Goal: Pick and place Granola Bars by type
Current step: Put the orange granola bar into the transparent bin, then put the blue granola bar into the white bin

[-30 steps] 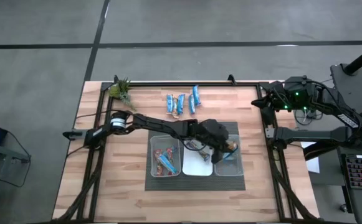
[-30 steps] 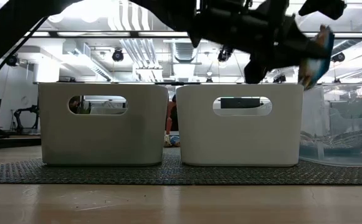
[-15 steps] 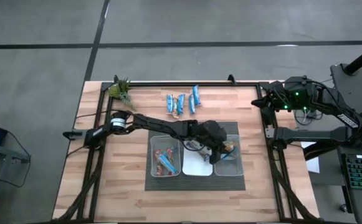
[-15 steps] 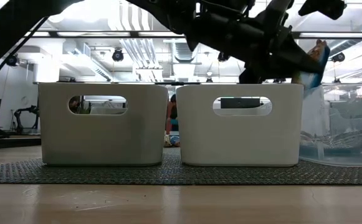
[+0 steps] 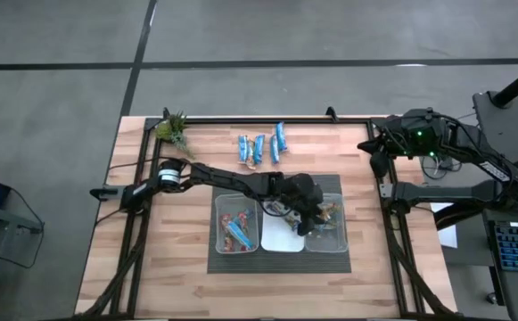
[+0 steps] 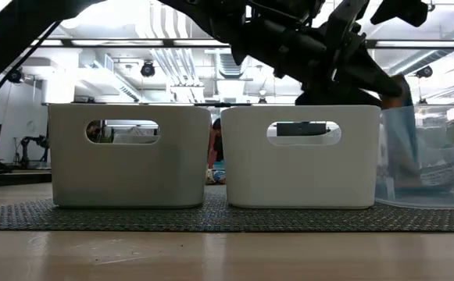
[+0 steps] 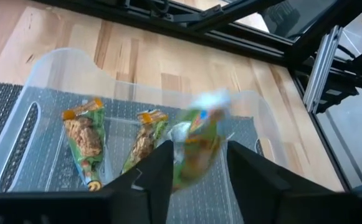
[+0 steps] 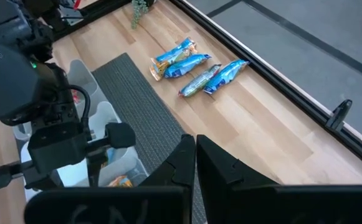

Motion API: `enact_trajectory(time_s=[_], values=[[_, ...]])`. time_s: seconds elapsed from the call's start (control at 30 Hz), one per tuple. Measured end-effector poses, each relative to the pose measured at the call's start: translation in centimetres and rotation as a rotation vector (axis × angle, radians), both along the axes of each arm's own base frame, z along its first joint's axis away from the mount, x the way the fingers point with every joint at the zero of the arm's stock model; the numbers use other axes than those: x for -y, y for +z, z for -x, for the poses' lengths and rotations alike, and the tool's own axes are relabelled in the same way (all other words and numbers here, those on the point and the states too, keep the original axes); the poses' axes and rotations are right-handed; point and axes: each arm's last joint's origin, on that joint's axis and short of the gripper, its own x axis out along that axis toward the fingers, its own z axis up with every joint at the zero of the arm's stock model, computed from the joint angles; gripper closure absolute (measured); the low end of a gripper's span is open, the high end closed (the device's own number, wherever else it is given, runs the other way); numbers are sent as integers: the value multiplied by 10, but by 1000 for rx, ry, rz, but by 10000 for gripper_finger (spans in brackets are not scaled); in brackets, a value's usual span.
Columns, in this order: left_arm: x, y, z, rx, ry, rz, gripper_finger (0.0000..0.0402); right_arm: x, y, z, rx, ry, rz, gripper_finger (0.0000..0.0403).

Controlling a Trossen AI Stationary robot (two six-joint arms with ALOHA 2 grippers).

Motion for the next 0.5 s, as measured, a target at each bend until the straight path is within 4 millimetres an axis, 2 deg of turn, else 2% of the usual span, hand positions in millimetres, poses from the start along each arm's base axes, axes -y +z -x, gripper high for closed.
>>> enact_trajectory(time_s=[0.5], values=[[0, 0, 0, -1, 1, 1, 264, 0, 0, -1, -5, 2, 1, 394]])
